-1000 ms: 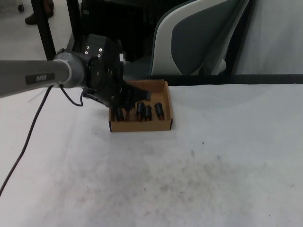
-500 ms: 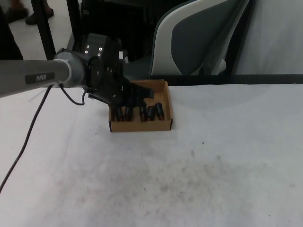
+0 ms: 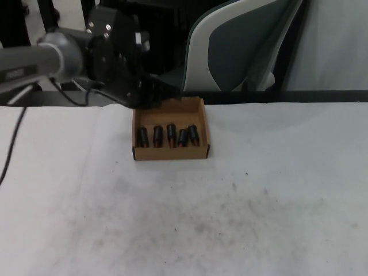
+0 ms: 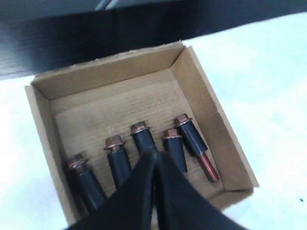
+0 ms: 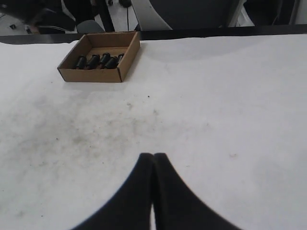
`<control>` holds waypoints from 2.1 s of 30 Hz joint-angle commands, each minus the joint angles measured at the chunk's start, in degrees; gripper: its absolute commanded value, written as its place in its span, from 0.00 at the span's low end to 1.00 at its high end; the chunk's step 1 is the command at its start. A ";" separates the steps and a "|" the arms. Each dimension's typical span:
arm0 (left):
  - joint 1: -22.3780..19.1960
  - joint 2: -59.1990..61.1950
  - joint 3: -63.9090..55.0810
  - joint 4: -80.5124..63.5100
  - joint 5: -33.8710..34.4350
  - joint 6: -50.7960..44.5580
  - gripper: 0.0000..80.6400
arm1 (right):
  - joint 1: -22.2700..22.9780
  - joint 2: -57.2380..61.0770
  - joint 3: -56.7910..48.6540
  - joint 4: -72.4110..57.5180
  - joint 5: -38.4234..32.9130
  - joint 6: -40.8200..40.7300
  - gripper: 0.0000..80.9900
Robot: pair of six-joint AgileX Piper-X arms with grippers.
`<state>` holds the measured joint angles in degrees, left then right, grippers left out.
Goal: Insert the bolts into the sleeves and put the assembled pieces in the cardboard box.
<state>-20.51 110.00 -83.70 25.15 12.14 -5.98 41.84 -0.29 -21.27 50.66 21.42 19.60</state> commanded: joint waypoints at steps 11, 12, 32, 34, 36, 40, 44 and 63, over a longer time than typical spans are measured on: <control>-0.05 -35.87 34.16 -14.78 -5.28 -0.17 0.01 | -0.23 0.29 0.08 -0.94 3.10 -1.88 0.00; -0.05 -39.54 37.17 -15.65 -6.56 -0.17 0.01 | -0.23 0.29 0.08 -1.35 3.11 -3.14 0.00; -0.05 -88.31 77.57 -16.90 -9.49 -2.15 0.01 | -0.23 0.29 20.56 -25.18 -5.88 -10.61 0.00; -0.05 -88.31 79.51 -17.56 -9.37 -2.15 0.01 | -0.23 0.29 21.27 -26.21 -5.92 -10.61 0.00; -0.05 -88.31 81.33 -19.58 -9.37 -2.15 0.01 | -0.23 0.29 21.27 -26.53 -4.80 -10.61 0.00; -0.05 -88.31 82.96 -20.16 -9.20 -2.15 0.01 | -0.23 0.29 21.27 -26.56 -2.24 -10.61 0.00; -0.05 -88.31 82.96 -19.87 -9.10 -2.15 0.01 | -0.23 0.29 21.27 -26.37 -2.24 -10.61 0.00; 0.08 -91.02 83.70 -20.37 -9.09 -2.15 0.01 | -0.23 0.29 21.27 -26.04 -2.24 -10.61 0.00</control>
<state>-20.51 21.24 -0.47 5.84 3.35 -7.66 41.84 0.00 0.48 24.87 18.94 9.19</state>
